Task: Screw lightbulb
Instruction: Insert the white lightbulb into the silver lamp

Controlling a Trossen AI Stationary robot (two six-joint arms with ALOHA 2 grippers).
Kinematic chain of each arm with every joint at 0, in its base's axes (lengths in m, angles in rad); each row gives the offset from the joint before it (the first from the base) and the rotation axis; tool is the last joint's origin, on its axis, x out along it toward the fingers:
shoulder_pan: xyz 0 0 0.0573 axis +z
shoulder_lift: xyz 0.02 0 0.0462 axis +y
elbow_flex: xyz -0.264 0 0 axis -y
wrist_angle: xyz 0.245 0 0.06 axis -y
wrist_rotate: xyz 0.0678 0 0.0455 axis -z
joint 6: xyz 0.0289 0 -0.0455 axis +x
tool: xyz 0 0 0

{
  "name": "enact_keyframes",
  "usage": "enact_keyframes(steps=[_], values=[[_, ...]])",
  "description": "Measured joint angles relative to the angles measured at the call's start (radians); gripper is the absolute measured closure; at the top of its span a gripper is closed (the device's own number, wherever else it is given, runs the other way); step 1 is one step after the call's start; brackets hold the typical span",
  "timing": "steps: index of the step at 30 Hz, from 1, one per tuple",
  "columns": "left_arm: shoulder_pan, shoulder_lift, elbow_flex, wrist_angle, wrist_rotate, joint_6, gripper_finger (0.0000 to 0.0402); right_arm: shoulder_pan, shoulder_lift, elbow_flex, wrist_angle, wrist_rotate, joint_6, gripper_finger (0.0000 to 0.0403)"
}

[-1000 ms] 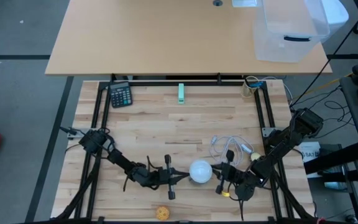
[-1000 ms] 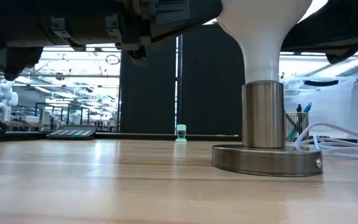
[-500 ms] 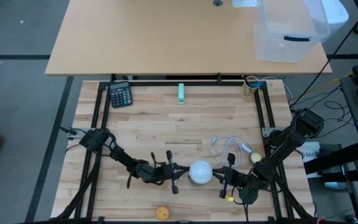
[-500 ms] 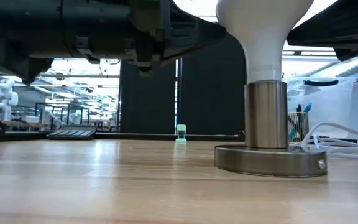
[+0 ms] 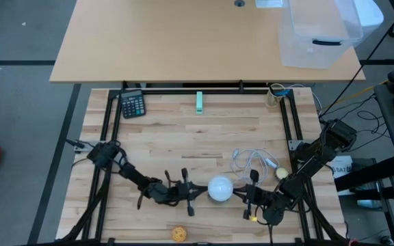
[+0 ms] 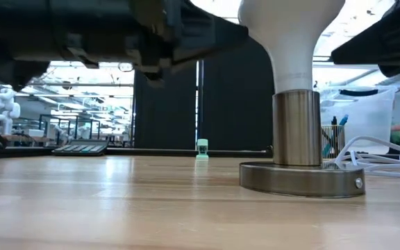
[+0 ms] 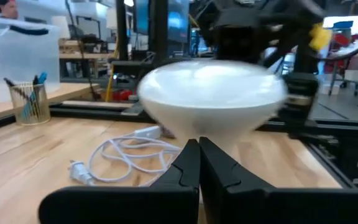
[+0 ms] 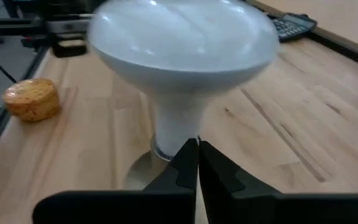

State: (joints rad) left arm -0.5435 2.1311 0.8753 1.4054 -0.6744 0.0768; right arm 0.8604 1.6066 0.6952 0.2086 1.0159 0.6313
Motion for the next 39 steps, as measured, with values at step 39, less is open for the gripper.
enact_keyframes(steps=[39], values=[[0.051, 0.0, 0.0, 0.018, 0.142, 0.003, 0.0401, -0.036, 0.0, 0.0, 0.077, 0.101, -0.064, 0.0401]])
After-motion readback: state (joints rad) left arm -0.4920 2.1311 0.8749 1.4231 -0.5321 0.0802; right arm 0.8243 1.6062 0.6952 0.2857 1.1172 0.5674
